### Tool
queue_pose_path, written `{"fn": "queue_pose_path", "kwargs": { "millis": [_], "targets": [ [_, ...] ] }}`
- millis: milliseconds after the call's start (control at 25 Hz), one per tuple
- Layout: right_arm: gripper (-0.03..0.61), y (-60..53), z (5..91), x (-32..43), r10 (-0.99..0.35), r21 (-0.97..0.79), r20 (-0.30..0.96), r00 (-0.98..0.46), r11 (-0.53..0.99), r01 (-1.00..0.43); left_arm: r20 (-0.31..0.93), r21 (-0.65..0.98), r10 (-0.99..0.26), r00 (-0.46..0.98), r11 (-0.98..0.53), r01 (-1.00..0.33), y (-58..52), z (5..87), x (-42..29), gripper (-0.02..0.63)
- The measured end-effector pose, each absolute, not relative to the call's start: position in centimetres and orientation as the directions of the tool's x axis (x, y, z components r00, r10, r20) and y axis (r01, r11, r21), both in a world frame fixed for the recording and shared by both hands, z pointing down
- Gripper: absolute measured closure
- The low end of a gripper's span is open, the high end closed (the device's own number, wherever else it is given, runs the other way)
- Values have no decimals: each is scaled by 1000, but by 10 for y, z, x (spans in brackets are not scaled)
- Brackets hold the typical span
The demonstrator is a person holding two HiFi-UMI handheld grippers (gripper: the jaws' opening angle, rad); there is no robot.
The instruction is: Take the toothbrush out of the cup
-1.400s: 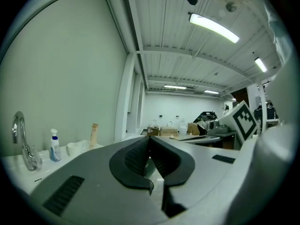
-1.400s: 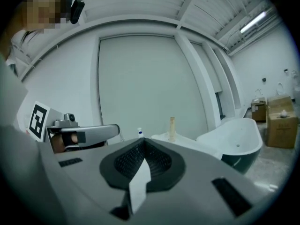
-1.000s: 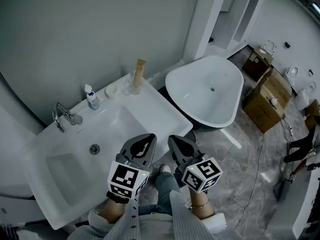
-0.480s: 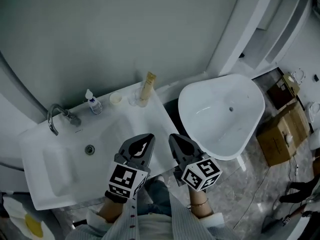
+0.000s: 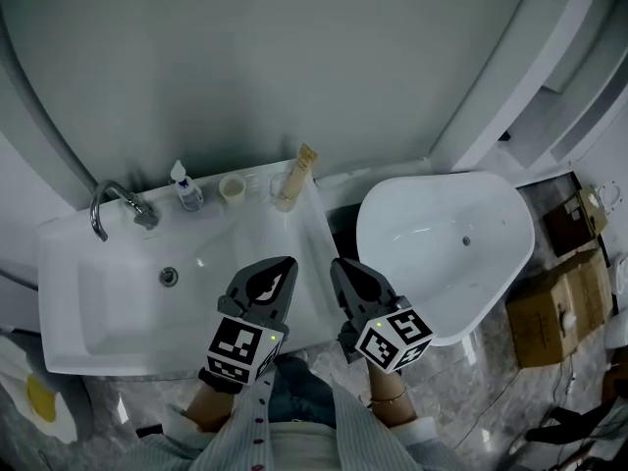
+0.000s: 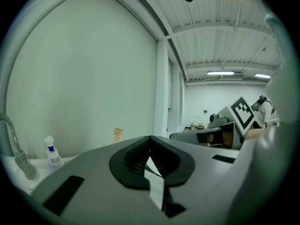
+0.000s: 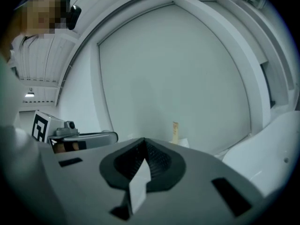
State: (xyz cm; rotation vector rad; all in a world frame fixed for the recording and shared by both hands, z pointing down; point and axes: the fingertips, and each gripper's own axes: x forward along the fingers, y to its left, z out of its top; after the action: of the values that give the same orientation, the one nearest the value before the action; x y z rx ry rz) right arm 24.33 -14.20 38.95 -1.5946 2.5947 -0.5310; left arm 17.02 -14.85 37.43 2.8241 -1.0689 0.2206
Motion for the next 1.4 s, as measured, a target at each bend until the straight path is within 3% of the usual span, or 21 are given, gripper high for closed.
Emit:
{"fn": "queue_pose_path", "kwargs": {
  "millis": [640,1400],
  "targets": [
    [568,-206,395,220,-809,-339,155,-566,495,-800,169,62,-720,673,-674,-737,-206,374,155,597],
    [566,-283,413,215,-812,-325,206,-546,469,-821,180,112,-741,647,-638,-762,-265,390,132,597]
  ]
}}
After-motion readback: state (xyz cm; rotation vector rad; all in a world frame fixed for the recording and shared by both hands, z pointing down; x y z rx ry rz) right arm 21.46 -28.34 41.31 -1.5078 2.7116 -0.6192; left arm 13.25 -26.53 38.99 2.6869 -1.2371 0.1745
